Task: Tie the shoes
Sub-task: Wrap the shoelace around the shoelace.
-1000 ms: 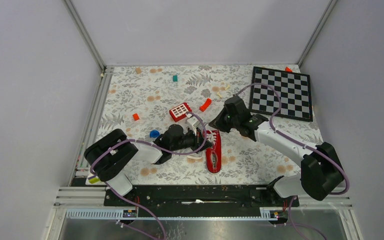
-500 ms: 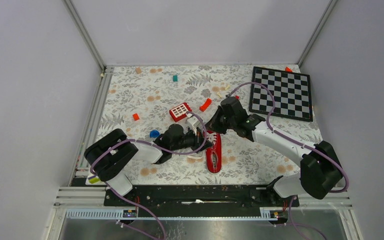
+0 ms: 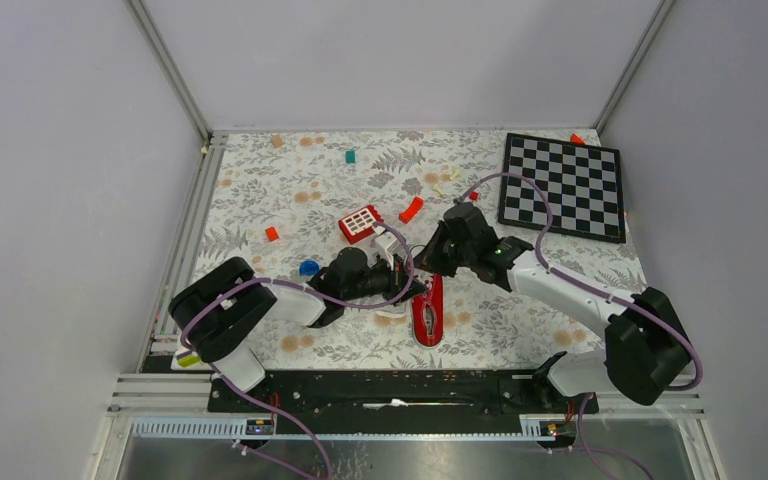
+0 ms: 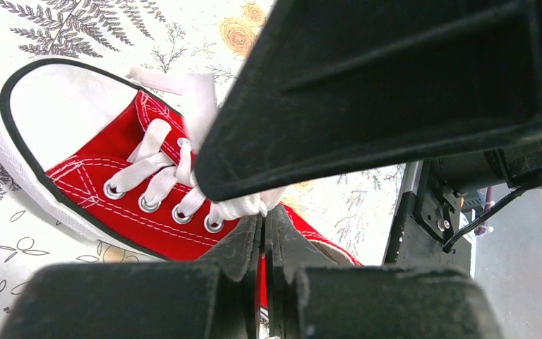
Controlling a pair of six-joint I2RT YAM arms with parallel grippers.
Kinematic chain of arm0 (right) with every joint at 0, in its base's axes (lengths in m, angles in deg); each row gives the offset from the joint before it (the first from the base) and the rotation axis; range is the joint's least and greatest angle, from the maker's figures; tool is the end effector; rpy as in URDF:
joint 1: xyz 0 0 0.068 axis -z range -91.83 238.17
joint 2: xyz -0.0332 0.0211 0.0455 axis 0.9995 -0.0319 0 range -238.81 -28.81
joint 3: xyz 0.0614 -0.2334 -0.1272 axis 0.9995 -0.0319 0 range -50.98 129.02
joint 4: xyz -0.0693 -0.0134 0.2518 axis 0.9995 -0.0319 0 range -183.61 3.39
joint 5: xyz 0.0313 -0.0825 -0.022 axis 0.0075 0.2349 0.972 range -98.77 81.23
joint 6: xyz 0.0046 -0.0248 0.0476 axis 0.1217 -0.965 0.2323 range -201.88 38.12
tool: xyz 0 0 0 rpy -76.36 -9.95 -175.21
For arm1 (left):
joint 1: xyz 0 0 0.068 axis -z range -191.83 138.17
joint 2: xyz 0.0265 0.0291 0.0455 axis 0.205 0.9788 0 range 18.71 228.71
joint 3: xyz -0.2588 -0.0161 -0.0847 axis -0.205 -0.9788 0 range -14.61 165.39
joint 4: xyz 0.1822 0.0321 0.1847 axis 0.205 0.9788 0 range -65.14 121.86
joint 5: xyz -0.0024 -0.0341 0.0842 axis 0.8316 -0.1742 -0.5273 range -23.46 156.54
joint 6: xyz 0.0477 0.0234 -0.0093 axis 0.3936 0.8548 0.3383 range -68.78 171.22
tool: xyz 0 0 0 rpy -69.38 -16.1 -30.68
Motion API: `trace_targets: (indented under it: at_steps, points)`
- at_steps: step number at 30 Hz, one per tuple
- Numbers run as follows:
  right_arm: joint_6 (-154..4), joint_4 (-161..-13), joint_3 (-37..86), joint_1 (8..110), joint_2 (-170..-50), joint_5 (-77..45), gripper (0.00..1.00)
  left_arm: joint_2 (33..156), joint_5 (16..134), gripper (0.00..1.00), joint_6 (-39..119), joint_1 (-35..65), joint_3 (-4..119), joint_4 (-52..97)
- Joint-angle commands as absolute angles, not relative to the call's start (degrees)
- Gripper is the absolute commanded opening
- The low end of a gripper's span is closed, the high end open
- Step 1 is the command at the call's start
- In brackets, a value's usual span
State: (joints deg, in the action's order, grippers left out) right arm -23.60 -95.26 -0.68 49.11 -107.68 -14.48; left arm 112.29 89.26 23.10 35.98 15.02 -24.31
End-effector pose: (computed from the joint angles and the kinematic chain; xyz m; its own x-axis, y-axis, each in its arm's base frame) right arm 0.2308 0.1919 0.2419 -0.8326 0.4143 -0.3676 0.0374 0.7041 0.7091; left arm 0.1921 -0.2324 0.1559 -0.5915 0.0052 -0.8063 0.7432 0.3913 -0.5427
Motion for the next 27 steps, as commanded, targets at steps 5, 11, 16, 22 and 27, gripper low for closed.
trace_targets:
  at_steps: [5,11,16,22,27]
  points:
    - [-25.04,-98.52,-4.66,48.32,-100.04,-13.78,0.00,113.06,90.59,0.00,22.05,36.07,17.38,-27.78]
    - [-24.85,-98.67,-6.14,48.19,-99.00,-13.56,0.00,113.27,91.11,0.00,21.94,36.07,17.66,-28.00]
    - [-24.35,-98.37,-5.34,48.19,-99.54,-11.65,0.00,112.83,91.79,0.00,22.09,36.05,17.09,-28.25]
    - [-23.72,-98.28,-2.93,48.72,-101.07,-10.28,0.00,112.33,92.31,0.00,22.58,36.07,16.18,-28.32]
    - [-22.93,-98.58,-2.62,50.70,-100.81,-9.51,0.00,111.18,91.08,0.00,22.70,36.07,15.19,-28.37]
